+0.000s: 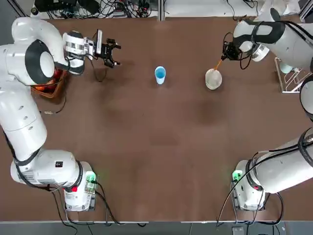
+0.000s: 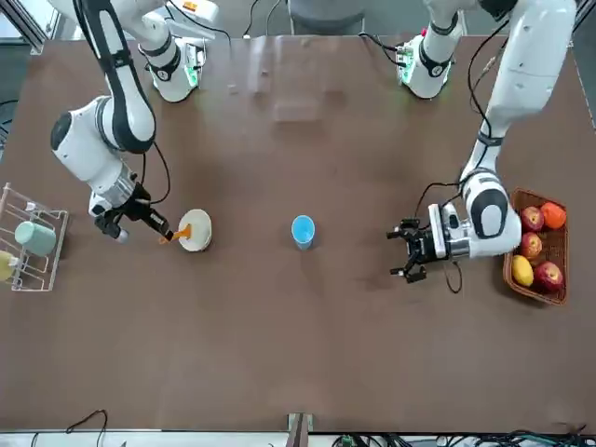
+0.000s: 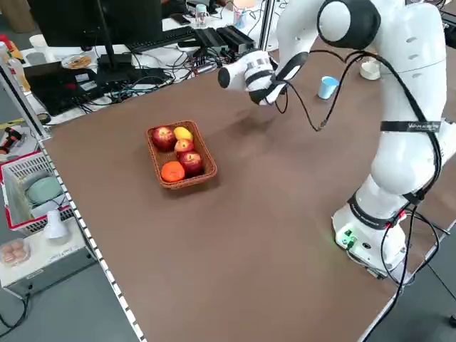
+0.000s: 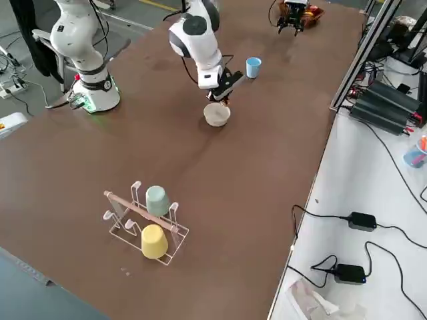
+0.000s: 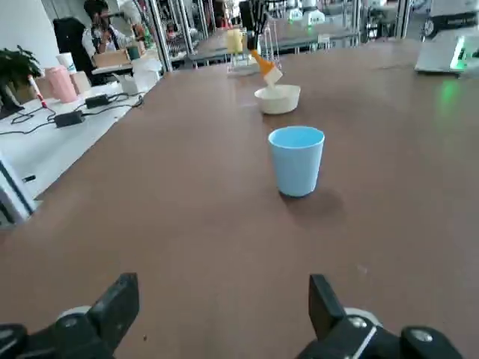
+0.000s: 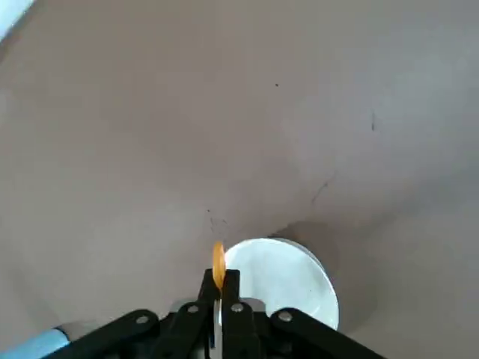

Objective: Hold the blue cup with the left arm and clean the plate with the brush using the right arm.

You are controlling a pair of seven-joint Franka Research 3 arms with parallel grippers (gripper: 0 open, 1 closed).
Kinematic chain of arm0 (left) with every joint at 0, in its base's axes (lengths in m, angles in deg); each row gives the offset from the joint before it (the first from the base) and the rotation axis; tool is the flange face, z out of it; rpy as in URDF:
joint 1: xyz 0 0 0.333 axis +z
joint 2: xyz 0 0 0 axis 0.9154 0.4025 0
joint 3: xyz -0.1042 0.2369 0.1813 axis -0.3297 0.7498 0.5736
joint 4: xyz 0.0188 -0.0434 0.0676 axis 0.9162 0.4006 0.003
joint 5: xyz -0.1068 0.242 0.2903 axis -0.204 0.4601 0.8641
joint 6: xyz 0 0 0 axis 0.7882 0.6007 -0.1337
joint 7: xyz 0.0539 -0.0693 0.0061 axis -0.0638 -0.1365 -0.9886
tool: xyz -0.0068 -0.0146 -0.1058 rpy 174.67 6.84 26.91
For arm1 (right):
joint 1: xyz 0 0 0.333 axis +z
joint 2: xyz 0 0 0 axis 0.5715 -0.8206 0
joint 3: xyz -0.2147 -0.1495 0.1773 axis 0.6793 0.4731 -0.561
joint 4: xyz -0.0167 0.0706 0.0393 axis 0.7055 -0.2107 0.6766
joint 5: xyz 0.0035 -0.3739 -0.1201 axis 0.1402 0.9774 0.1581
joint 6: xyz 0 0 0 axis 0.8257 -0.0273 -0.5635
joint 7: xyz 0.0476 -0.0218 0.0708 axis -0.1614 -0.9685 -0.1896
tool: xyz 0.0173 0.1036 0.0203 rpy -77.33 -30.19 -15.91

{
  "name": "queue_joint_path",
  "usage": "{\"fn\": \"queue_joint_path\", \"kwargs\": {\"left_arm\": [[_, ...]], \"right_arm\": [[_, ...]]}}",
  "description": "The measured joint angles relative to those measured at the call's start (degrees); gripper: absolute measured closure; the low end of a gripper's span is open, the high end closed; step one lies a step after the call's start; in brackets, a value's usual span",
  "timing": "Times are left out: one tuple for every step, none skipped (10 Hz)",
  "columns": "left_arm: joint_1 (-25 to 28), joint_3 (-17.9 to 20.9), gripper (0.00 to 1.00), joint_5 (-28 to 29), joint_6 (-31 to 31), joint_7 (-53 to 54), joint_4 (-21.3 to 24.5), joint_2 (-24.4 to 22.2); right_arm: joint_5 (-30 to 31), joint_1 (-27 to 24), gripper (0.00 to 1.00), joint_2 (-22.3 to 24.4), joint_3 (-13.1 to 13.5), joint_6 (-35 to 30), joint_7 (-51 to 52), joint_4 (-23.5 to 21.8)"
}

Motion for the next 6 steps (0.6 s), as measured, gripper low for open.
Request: {"fn": "queue_joint_path", "kwargs": {"left_arm": [[0.03,0.69,0.0,4.01,-1.77,-2.78,0.15,-1.74],[0.09,1.28,0.0,9.08,-2.53,-8.0,0.07,-3.68],[0.14,1.74,0.0,13.73,-2.96,-13.94,-0.14,-5.92],[0.14,2.24,0.0,17.99,-3.55,-19.03,-0.53,-8.32],[0.16,2.47,0.0,22.56,-4.65,-23.73,-1.02,-10.67],[0.16,2.54,0.0,28.18,-5.58,-29.75,-1.52,-12.95]], "right_arm": [[-0.31,-0.16,0.95,0.0,0.02,0.51,1.05,-1.26],[-0.35,-0.57,0.95,0.0,0.03,0.61,1.89,-1.81],[-0.36,-1.05,0.95,0.0,0.04,0.62,2.84,-2.05],[-0.36,-1.5,0.95,0.0,0.04,0.62,3.51,-2.24],[-0.45,-1.76,0.95,0.0,0.05,0.76,3.68,-2.4],[-0.58,-1.78,0.95,0.0,-0.01,1.55,3.8,-2.56]]}}
